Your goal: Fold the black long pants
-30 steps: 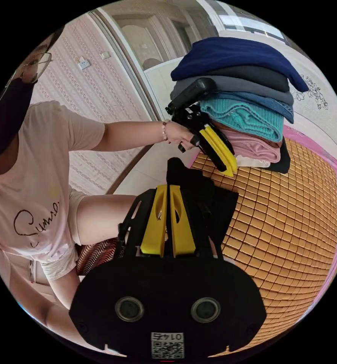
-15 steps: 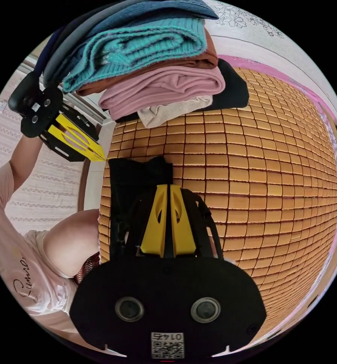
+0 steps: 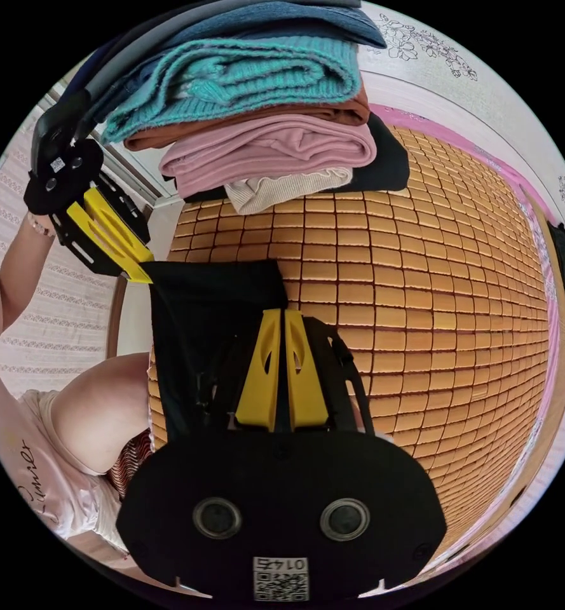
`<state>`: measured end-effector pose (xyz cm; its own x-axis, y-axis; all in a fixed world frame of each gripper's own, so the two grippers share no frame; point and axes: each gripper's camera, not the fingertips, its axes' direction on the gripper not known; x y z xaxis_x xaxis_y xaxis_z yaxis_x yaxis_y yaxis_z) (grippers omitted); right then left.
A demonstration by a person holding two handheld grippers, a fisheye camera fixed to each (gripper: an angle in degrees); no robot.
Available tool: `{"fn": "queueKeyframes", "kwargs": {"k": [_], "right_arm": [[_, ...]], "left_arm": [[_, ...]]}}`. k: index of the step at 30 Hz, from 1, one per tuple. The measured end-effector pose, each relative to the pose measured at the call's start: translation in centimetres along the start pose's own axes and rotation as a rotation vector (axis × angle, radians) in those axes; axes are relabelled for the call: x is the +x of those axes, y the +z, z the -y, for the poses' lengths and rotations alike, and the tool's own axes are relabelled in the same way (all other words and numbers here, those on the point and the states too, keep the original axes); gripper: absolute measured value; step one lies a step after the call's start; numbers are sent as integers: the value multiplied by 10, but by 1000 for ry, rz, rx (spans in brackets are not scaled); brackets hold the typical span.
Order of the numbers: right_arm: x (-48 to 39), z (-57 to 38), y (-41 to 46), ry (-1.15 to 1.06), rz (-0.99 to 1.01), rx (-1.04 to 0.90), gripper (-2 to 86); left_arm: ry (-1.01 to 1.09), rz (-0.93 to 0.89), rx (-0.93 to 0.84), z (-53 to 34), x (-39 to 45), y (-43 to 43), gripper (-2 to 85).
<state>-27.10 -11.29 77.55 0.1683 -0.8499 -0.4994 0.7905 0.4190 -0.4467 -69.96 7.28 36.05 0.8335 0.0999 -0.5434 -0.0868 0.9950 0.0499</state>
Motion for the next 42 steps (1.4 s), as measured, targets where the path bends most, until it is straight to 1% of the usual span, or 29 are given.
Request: {"fn": "queueKeyframes", "kwargs": {"k": [2,4,5,7,9,10,11,12,13,15,16,18,19,20,21,22,24,27,29,30,31,32,34,38,40,41,42], "right_arm": [[-8,-10,9,21,-24,42,16],[-10,-22,14,98,-32,71,57],[-13,-39,10,157,-35,110,62],[-23,-80,-5,241,-56,211,65],[-48,-164,-24,334,-76,323,66],[-55,-188,-27,367,-90,332,65],[-69,-241,-28,441,-122,333,64],[-81,-297,-26,542,-159,311,63],[-87,-326,-23,600,-178,290,62],[-109,-443,-13,872,-249,174,60],[-115,-473,-10,946,-268,148,60],[-137,-585,-5,1223,-368,37,62],[-143,-611,-6,1291,-408,14,62],[-152,-659,-7,1423,-458,-6,64],[-160,-701,-10,1533,-482,37,69],[-162,-721,-10,1585,-487,69,71],[-164,-786,-5,1742,-461,209,84],[-155,-840,16,1837,-461,302,93],[-149,-862,31,1856,-425,343,83],[-146,-872,41,1843,-390,353,37],[-145,-877,46,1836,-373,350,14],[-144,-884,56,1825,-348,337,5],[-148,-890,63,1790,-358,341,-3],[-164,-900,63,1711,-395,451,-4],[-163,-904,67,1695,-418,427,1],[-159,-906,73,1702,-460,364,15],[-152,-911,85,1719,-458,300,30]], "left_arm": [[-19,78,-73,9,0,11,3],[-39,180,-188,19,7,33,26],[-41,194,-192,19,10,34,33],[-56,271,-128,12,24,23,48],[-97,334,-86,0,34,10,50],[-96,354,-34,-7,46,-1,48],[-86,354,-4,-10,54,-5,46],[-49,339,61,-15,73,-12,39],[2,310,119,-17,95,-14,30],[86,265,173,-12,130,-5,2],[141,222,188,-4,154,7,-3],[230,145,191,11,190,33,-7],[286,84,195,23,214,51,-8],[307,50,193,30,225,61,-9],[343,-5,178,44,245,80,-9],[364,-38,177,58,264,97,-9],[383,-85,153,77,287,117,-8],[387,-62,144,104,313,144,-7],[387,-35,96,117,322,159,-6],[382,-20,77,123,325,169,-6],[372,-8,54,129,325,178,-6],[365,-4,36,132,325,183,-6],[349,-24,4,139,324,195,-6],[335,-60,1,143,323,199,-6],[345,-51,-1,144,327,201,-6],[346,-50,-3,144,328,202,-6],[349,-43,-4,144,331,203,-6]]}}
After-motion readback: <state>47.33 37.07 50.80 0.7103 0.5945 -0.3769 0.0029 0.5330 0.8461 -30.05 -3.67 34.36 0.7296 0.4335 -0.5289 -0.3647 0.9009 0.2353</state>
